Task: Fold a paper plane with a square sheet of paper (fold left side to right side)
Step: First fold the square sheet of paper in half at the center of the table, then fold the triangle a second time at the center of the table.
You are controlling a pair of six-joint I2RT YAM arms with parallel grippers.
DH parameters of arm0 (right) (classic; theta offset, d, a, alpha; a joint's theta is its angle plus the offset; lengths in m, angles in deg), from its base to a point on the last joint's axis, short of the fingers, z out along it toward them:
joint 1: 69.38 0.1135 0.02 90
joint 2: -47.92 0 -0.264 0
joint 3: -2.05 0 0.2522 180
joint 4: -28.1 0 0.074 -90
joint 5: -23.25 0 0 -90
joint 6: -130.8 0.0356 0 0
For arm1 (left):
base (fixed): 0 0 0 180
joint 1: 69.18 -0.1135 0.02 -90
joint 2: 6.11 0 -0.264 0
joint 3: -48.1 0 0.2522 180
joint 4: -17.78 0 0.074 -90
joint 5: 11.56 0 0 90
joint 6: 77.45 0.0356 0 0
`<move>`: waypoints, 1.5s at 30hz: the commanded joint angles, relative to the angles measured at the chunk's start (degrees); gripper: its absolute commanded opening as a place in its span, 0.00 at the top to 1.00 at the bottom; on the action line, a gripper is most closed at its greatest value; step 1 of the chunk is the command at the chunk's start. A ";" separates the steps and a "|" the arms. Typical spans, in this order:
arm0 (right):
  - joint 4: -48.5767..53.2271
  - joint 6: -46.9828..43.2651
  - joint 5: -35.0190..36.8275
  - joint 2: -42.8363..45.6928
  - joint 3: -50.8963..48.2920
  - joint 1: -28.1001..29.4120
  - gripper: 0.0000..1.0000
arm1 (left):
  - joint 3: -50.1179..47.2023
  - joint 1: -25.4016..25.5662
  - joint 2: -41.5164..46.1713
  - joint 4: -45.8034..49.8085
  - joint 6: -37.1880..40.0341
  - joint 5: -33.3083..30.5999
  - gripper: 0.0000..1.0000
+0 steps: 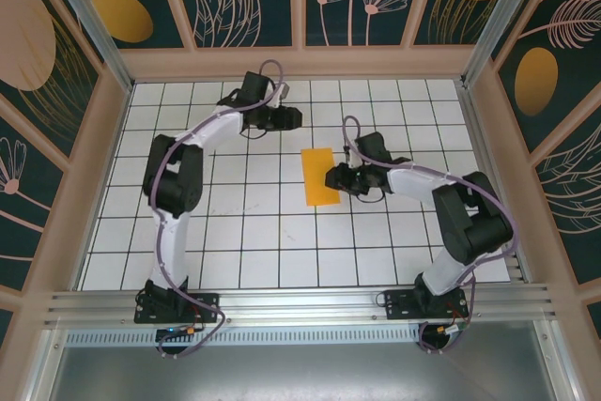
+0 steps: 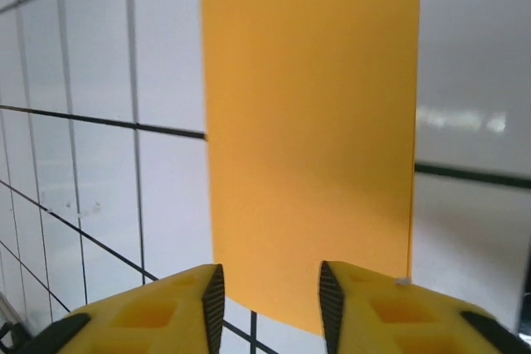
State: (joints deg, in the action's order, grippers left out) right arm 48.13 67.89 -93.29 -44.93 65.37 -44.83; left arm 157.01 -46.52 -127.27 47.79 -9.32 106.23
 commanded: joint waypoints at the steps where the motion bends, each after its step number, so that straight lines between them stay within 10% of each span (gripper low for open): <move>1: 3.19 -2.41 3.76 2.62 1.69 -2.29 0.56 | -9.52 1.18 6.41 -6.56 -2.99 2.92 0.44; 9: 3.02 -2.20 3.83 -2.40 3.55 -3.35 0.53 | -21.77 6.78 8.52 -13.83 -7.51 5.12 0.46; 45: 3.72 1.55 -2.66 -15.17 12.87 -3.19 0.52 | -17.74 9.43 -1.36 -8.49 -6.43 -2.15 0.49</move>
State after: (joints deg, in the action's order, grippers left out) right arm 52.63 67.91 -92.75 -59.25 76.91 -48.37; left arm 139.92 -37.50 -127.89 37.06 -16.64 106.23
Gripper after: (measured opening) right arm 0.488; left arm 0.512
